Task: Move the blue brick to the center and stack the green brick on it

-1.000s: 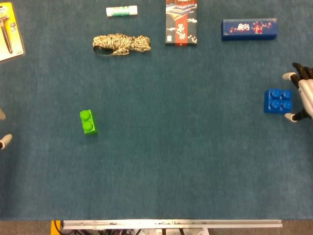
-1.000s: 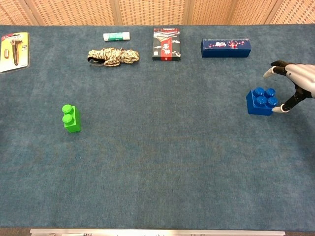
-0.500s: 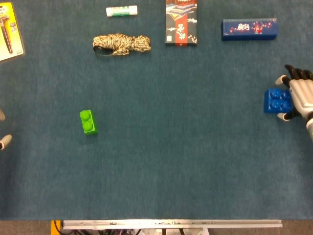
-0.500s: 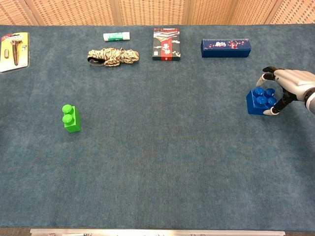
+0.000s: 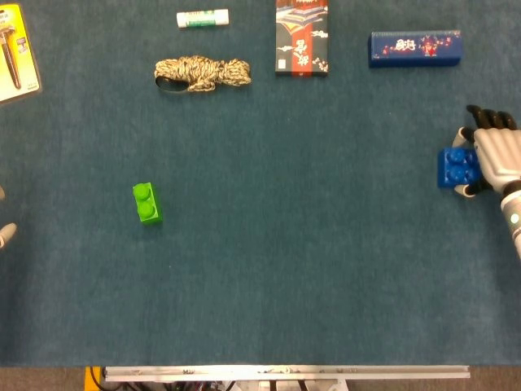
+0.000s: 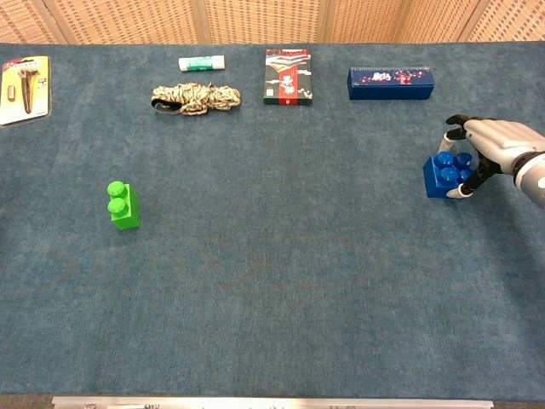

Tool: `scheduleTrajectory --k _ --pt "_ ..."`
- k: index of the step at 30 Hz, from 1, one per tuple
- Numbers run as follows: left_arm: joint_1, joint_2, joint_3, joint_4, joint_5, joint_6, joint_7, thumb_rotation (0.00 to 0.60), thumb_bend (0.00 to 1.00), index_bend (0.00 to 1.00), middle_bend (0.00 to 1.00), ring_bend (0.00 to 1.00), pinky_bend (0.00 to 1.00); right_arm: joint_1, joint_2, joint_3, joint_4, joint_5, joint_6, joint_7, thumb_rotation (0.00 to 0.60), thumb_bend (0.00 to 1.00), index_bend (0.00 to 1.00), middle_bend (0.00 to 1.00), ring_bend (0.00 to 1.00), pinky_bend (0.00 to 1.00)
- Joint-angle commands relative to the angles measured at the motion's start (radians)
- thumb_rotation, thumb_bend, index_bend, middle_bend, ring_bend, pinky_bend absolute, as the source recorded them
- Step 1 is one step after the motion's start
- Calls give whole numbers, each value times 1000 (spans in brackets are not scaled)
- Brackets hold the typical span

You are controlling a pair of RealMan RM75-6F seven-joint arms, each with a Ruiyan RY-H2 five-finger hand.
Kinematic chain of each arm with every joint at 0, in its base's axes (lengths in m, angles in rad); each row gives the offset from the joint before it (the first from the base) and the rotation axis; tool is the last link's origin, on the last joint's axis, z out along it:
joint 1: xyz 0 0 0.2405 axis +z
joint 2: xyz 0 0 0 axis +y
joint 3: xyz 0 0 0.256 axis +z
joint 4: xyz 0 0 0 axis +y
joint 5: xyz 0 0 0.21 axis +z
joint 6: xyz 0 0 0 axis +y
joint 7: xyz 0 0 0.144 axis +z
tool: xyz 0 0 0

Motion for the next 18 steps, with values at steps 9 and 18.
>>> scheduleTrajectory --k 9,18 --pt "5 4 3 -8 11 12 6 600 0 486 415 277 377 29 55 22 -136 -63 18 -1 600 127 546 77 0 0" --pt "11 25 21 -21 44 19 0 600 0 486 415 277 377 108 72 53 -254 -21 37 -113 600 136 547 78 0 0"
